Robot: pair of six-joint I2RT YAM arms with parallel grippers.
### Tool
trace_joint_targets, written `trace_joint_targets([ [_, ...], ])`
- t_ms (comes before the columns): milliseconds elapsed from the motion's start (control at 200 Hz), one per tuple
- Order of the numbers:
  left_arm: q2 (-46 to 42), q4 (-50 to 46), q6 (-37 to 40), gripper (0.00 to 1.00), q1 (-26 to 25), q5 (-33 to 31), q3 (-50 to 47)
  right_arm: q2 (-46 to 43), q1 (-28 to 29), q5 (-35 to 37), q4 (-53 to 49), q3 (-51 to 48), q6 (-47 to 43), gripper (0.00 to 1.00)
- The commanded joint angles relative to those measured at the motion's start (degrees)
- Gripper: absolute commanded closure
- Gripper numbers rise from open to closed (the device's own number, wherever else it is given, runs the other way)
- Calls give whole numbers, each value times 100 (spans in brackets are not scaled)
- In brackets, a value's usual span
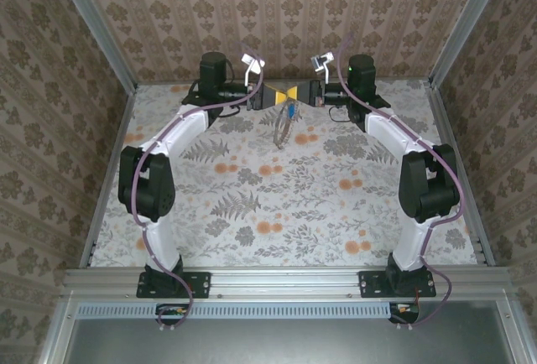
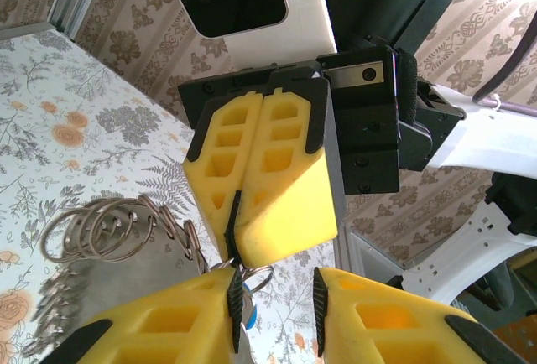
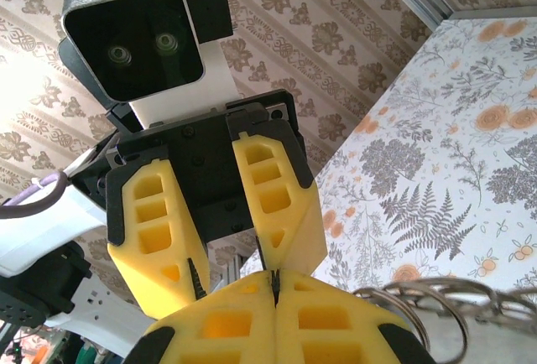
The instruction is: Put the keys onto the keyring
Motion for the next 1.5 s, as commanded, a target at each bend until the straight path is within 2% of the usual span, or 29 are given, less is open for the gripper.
trace_joint_targets([
  [0, 140, -40, 122, 70, -38, 67, 129, -72, 17, -159, 305, -46, -19, 100],
  [170, 110, -44, 152, 70, -3, -39, 66, -81, 16, -156, 295, -55, -34, 100],
  [375, -143, 676, -281, 70, 272, -167, -311, -92, 12, -121, 233, -72, -100, 100],
  [505, -236, 727, -318, 69, 382, -205, -398, -81, 16, -104, 258, -80, -70, 100],
  [1180, 25, 617, -246, 68, 64, -71, -214, -20, 97, -93, 347, -5, 27, 100],
  [1495, 33, 703, -304, 74, 66, -66, -192, -11, 96, -94, 323, -43, -4, 100],
])
